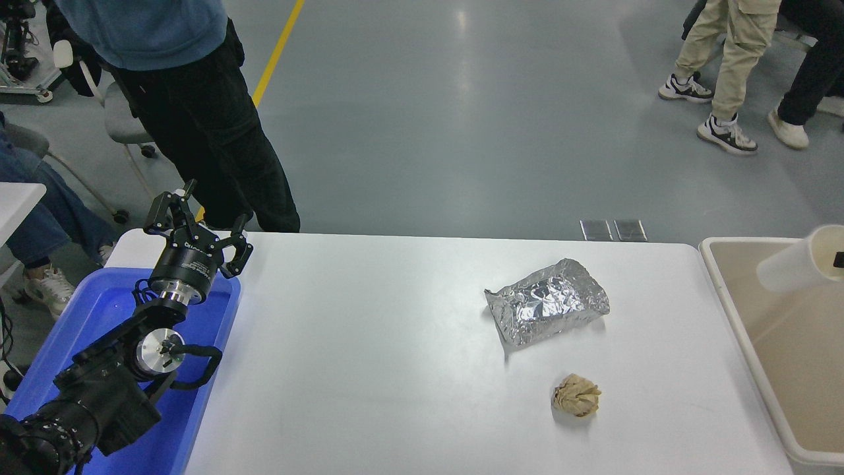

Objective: Dispose of the paper cup in the dustbin

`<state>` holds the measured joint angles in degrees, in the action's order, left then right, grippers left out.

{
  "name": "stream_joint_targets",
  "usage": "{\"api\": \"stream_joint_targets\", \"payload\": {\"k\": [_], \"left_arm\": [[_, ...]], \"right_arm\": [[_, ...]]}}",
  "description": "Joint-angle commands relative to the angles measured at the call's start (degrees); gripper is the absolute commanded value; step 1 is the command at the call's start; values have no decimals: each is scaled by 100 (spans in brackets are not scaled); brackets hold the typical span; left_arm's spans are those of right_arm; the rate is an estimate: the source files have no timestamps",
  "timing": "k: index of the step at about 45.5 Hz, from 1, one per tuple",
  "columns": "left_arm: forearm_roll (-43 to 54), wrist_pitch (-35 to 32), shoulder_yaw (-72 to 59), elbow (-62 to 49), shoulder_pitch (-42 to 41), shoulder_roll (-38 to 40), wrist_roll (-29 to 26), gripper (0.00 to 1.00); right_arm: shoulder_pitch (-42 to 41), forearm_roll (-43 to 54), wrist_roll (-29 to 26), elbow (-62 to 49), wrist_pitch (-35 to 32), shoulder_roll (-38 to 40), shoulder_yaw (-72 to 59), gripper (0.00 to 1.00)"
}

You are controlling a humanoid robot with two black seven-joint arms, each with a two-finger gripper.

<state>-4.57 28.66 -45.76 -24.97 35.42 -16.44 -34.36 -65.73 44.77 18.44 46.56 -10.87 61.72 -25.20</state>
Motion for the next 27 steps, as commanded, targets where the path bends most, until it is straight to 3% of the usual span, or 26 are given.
{"api": "stream_joint_targets", "payload": {"k": [1, 27], "left_arm": [[0, 8, -3, 1, 0, 0, 0, 100], [0, 0, -3, 1, 0, 0, 0, 100]], "right_arm": [[1088, -1057, 2, -955, 287, -494, 323, 0], [2547, -3105, -139, -4286, 243, -2665, 323, 0]]}}
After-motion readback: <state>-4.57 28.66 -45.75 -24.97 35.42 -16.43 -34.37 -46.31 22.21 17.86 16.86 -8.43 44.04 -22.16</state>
